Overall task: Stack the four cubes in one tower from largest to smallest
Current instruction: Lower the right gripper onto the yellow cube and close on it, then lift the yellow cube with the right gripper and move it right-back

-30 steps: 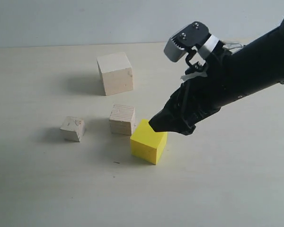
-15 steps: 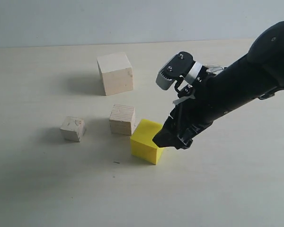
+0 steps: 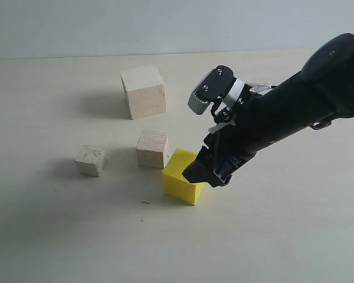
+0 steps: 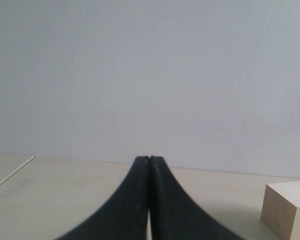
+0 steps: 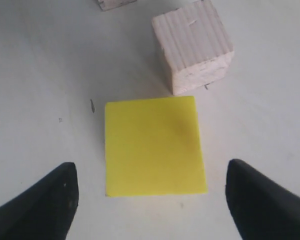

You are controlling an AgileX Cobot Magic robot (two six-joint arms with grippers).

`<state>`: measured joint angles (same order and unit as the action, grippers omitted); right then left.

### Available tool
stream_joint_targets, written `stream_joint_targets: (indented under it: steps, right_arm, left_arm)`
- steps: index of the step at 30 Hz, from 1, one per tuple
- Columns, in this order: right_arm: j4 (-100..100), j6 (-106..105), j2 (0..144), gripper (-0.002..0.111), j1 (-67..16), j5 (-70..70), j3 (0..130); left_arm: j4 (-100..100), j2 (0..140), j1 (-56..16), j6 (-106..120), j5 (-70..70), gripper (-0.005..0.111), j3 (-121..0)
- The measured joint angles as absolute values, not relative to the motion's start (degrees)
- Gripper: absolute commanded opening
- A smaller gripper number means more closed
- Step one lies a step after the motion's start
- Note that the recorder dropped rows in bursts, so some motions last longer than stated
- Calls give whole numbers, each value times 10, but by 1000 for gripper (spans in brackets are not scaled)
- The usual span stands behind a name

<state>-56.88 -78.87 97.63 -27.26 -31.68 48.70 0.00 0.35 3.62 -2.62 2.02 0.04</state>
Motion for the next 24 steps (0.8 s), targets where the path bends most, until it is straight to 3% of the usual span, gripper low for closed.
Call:
stream_joint_targets:
  steps: [3,8,14,21,24]
  right_arm:
    - [-570,-798,979,74,-299,-316,488]
    - [-571,-802,971,56,-335,-316,511]
    - [-581,-770,944,48,-346,-333,554]
    - [-580,-733,952,15,-346,-409,561]
    - [-580,-730,964,16,-346,-411,561]
  left_arm:
    - [0,4,36,-26,21,0,0]
    - [0,4,36,-27,19,0,0]
    - [0,4,36,-30,17,0,0]
    - [0,4,36,-30,15,0,0]
    - [0,4,36,-30,15,0,0]
